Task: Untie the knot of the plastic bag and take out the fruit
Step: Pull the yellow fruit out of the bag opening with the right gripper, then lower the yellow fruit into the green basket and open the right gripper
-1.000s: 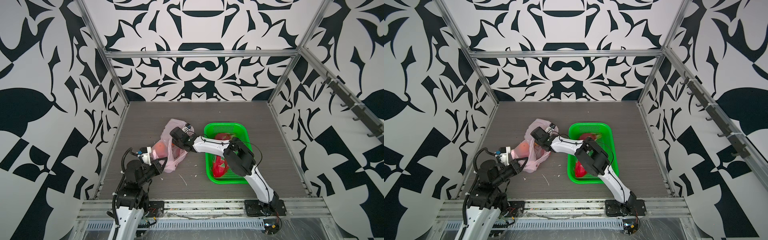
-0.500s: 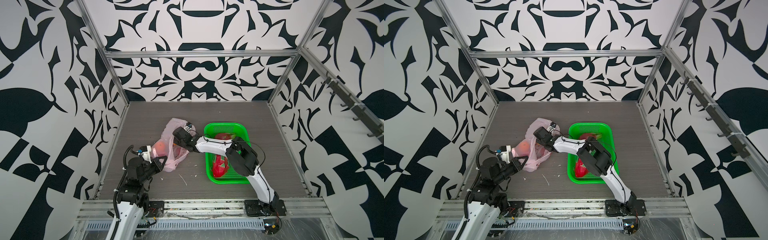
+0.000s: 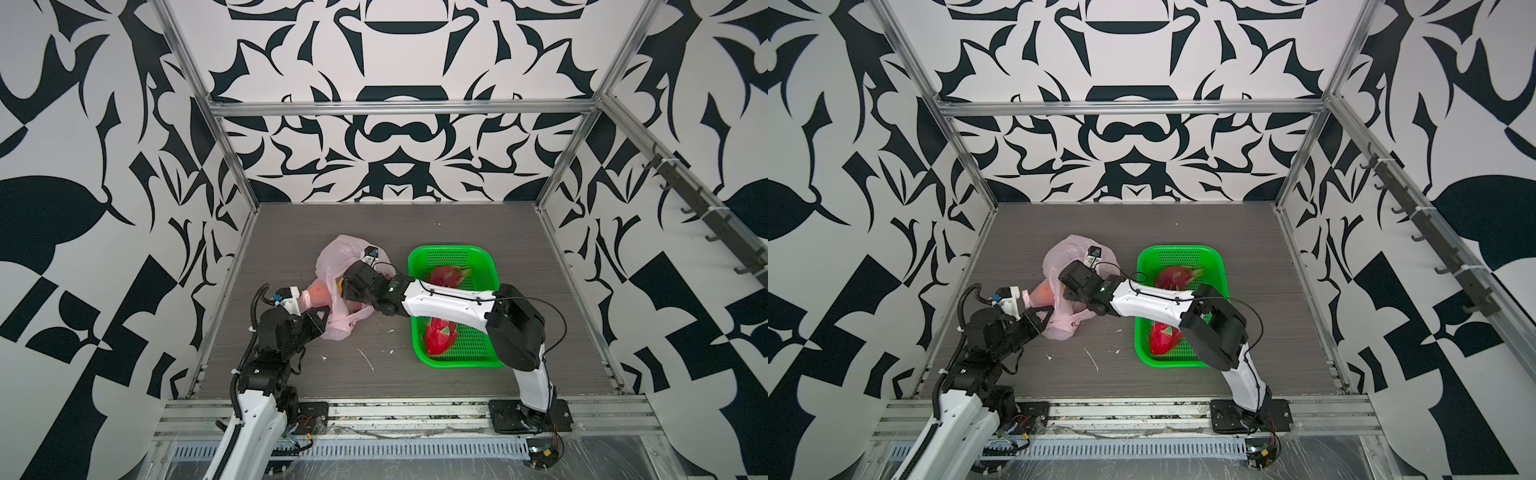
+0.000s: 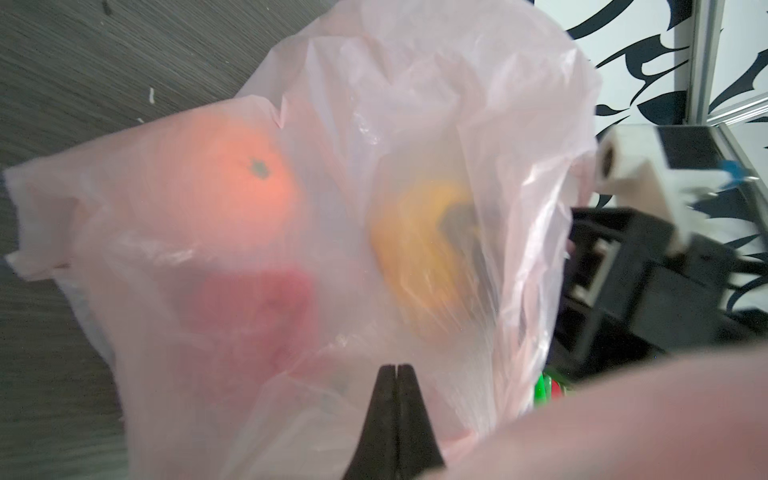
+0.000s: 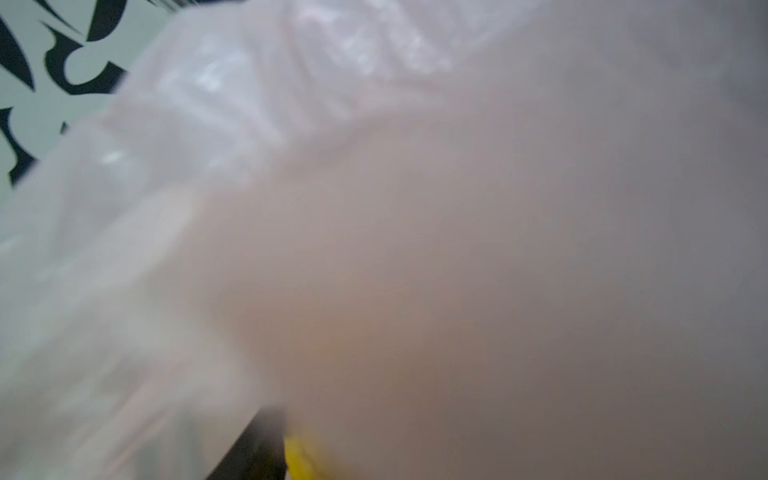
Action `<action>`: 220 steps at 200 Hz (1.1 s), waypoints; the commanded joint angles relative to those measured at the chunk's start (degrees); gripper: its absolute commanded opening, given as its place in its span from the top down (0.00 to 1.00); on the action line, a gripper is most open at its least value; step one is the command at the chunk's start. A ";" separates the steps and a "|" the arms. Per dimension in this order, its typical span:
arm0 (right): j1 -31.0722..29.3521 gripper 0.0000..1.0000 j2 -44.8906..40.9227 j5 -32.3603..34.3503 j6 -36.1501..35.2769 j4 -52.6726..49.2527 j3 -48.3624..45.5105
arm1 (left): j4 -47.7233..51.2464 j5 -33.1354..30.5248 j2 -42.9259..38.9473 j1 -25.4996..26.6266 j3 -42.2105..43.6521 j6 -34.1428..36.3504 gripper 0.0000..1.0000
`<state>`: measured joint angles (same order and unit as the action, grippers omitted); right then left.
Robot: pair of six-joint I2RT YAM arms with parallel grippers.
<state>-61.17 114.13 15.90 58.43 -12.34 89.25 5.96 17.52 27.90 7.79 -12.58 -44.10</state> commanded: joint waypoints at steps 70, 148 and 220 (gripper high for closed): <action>-4.83 0.78 -17.89 5.05 -7.57 -10.30 -5.77 | -4.23 -1.87 0.85 0.12 -1.19 0.41 1.00; -4.92 0.78 -35.79 12.43 -12.59 -21.44 -12.95 | -0.87 -1.63 1.78 0.12 -4.56 2.24 1.00; 5.09 0.77 -49.94 13.16 -15.66 -28.46 -25.83 | 2.11 -0.10 2.10 0.12 -8.23 3.53 1.00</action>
<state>-58.92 68.49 27.29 44.88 -37.71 66.46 5.98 16.88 30.09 7.79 -18.50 -41.89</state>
